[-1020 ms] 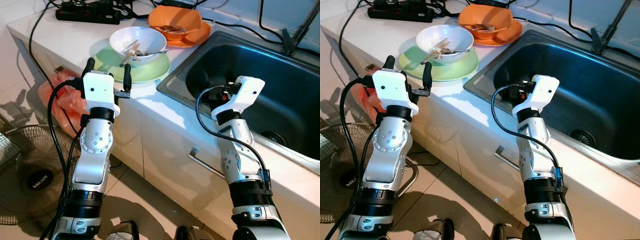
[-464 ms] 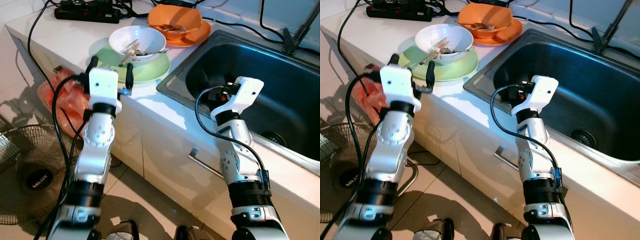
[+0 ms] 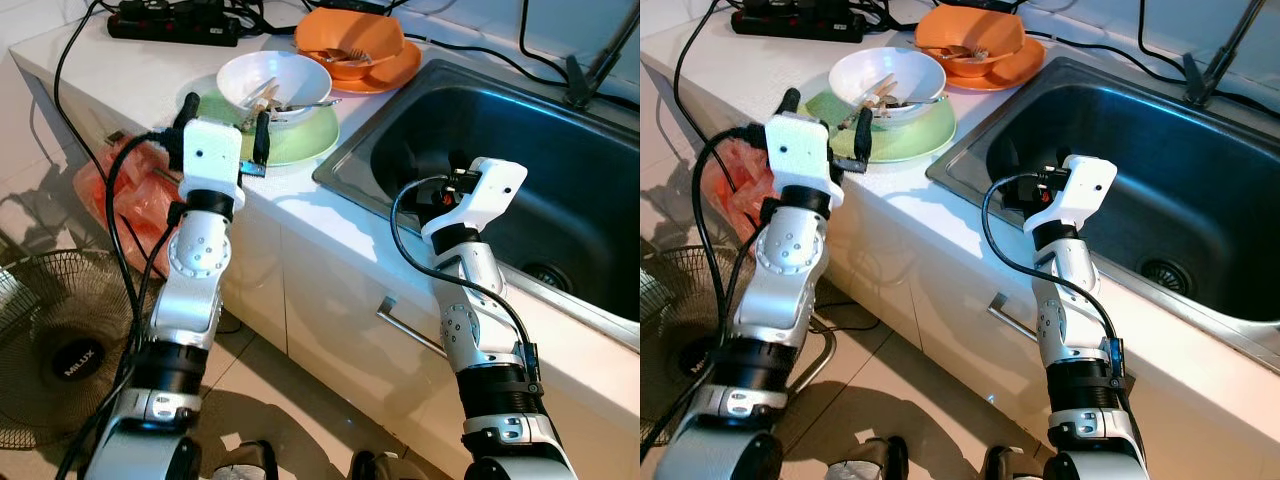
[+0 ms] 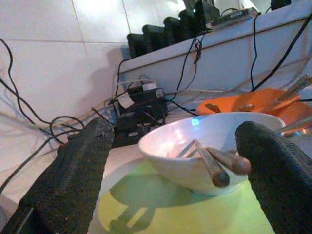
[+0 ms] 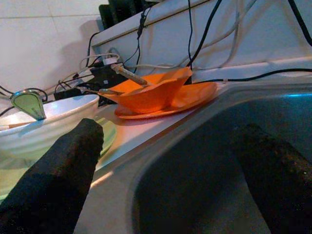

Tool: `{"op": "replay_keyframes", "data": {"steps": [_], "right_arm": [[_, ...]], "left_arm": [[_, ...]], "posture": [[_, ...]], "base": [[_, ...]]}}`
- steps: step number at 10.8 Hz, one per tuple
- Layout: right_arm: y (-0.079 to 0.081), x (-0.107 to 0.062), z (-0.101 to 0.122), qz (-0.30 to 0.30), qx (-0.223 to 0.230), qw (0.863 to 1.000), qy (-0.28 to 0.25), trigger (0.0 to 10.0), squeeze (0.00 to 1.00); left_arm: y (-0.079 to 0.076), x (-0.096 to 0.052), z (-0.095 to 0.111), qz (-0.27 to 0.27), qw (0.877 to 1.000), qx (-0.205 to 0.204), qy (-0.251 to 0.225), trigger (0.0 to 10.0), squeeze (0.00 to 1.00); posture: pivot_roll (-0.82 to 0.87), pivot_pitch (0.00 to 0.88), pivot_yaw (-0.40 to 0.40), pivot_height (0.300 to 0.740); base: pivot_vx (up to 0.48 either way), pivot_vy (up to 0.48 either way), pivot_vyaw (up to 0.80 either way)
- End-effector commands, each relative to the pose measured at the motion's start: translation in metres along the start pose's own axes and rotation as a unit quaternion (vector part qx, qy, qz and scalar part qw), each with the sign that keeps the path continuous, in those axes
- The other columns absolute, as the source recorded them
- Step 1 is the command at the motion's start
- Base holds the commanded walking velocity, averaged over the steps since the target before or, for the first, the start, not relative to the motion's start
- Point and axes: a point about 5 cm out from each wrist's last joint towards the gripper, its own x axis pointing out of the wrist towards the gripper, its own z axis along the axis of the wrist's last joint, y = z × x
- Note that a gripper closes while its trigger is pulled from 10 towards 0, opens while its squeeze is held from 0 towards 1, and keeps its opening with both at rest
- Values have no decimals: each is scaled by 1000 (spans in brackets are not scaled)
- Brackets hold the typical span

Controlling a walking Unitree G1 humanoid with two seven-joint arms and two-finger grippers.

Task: Kitchen organization

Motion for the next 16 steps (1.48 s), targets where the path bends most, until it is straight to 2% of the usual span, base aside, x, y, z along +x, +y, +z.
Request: {"op": "replay_keyframes", "data": {"steps": [1,2,4,16], "right_arm": [[-3,-1,0,-6,-3,1000,-1,10000,0],[-3,-1,0,-6,-4,1000,-1,10000,0],[-2,-1,0,-5,-3,1000,0,10000,0],[-3,-1,-1,-7,-4,1000,1,10000,0]], "left_arm": [[-1,2,-1,1,1000,8,-1,10000,0],[-1,3,-2,4,1000,10,2,7922,0],[0,4,-3,8,1000,10,0,0,0],[-4,6,-2,2,1000,6,-7,0,0]], "posture": [[47,155,-7,740],[49,155,-8,740],[49,155,-8,740],[50,155,-8,740]], "base": [[0,0,0],[0,0,0],[0,0,0],[0,0,0]]}}
